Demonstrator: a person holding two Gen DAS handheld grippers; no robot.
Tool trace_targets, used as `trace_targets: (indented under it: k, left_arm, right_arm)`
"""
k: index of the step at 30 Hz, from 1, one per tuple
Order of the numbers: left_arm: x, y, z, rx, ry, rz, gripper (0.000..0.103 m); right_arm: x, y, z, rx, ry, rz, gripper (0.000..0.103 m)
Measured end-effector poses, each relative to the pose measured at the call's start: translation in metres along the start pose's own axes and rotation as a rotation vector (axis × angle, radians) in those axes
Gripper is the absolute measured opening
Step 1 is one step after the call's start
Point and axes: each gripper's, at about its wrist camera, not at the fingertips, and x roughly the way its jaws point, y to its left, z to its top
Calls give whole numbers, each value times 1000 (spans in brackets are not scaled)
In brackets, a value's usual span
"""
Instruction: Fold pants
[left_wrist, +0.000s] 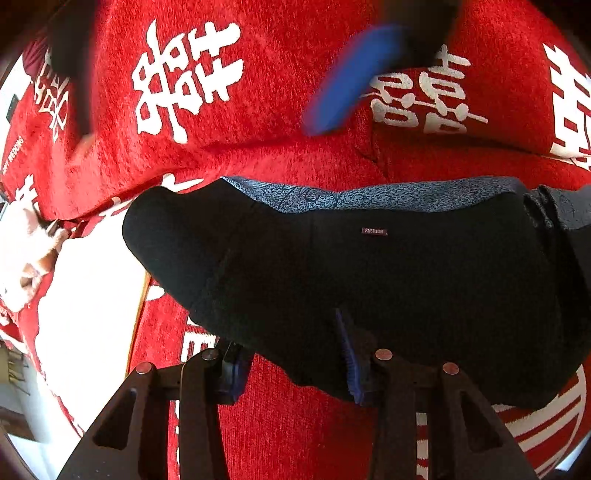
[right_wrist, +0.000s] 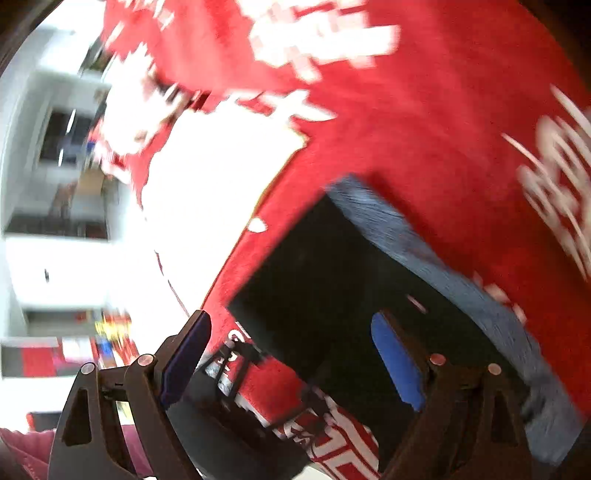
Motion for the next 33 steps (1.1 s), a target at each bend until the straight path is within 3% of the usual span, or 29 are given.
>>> trace_targets:
  k: [3,5,9,10,11,12,14,22,26,33]
  left_arm:
    - [-1,0,-1,3,-3,4,43]
    - [-1,0,-2,2,-6,6,43]
    - [-2,-1,-1,-9,-12,10,43]
    - [-3,-2,0,-12,-11,8,43]
    - [-2,-2,0,-13,-6,-4,43]
    - [-4,-3,1,-14,-5,-10,43]
    - [-9,-7,2,2,-25,-16,43]
    - [-63,-41,30,40,-105,-91,43]
    - [-99,-70,50,53,-143,-154,43]
    - [-144,-150,77,118,-175,-277,43]
  right_arm:
    - [36,32,18,-89,157,-26,91]
    - [63,48,24,-163,262,-94,91]
    - [92,47,27,-171,353,-210,89]
    - [96,42,28,-155,360,-216,69]
    - [96,34,27,-138,362,-203,32]
    - [94,26,25,-116,351,-178,25]
    - [77,16,19,-92,275,-139,20]
    - [-6,-41,-37,54,0,112,20]
    - [-62,-68,-86,109,-162,208,20]
    - [-146,-129,-181,218,-402,288,23]
